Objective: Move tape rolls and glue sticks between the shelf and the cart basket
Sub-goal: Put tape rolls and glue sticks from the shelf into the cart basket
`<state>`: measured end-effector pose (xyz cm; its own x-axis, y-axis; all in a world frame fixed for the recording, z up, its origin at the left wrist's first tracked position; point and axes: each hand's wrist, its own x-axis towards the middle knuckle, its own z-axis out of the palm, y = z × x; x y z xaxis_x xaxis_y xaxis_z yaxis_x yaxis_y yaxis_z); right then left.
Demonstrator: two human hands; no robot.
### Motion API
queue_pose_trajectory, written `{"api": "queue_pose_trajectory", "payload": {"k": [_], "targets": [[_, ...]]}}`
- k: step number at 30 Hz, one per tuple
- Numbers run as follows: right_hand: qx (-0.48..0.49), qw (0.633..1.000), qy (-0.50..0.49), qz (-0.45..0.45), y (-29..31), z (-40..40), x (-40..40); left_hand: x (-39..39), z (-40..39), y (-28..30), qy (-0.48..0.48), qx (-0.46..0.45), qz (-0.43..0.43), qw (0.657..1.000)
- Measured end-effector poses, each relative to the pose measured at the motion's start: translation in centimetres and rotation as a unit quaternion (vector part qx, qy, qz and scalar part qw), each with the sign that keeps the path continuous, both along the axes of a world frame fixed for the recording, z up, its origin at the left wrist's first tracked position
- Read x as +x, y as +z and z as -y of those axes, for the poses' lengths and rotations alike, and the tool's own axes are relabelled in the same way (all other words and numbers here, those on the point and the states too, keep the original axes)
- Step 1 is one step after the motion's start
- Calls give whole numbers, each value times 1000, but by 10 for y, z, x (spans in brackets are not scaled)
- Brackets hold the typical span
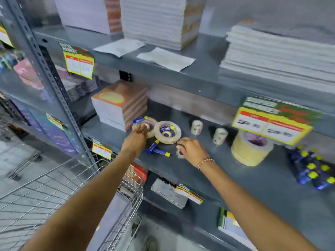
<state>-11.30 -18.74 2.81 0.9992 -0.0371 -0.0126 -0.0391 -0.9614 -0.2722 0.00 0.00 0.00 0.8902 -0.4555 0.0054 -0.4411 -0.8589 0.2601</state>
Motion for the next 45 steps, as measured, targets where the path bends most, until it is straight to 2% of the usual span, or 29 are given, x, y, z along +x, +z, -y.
{"api": "queue_pose_trajectory", "payload": {"k": [3,7,11,16,20,38,45], "targets": [[36,999,-26,-28,-18,-2,47,33,8,-4,37,4,-26,999],[47,997,-1,-61,-35,-6,86,49,23,-10,30,-9,-50,998],[14,998,7,-60,-52,0,98,55,25,-21,14,7,-16,1000],[12,997,11,-70,-58,7,102,63,31,-26,-8,-15,-41,999],[14,999,15,-38,-59,12,99,59,34,-24,0,-19,-17,1000],[5,999,-16,27,-50,30,55,36,30,-4,-12,10,-33,999],[-1,999,-8,36,-40,24,42,11,4,12,20,-28,-8,999]]}}
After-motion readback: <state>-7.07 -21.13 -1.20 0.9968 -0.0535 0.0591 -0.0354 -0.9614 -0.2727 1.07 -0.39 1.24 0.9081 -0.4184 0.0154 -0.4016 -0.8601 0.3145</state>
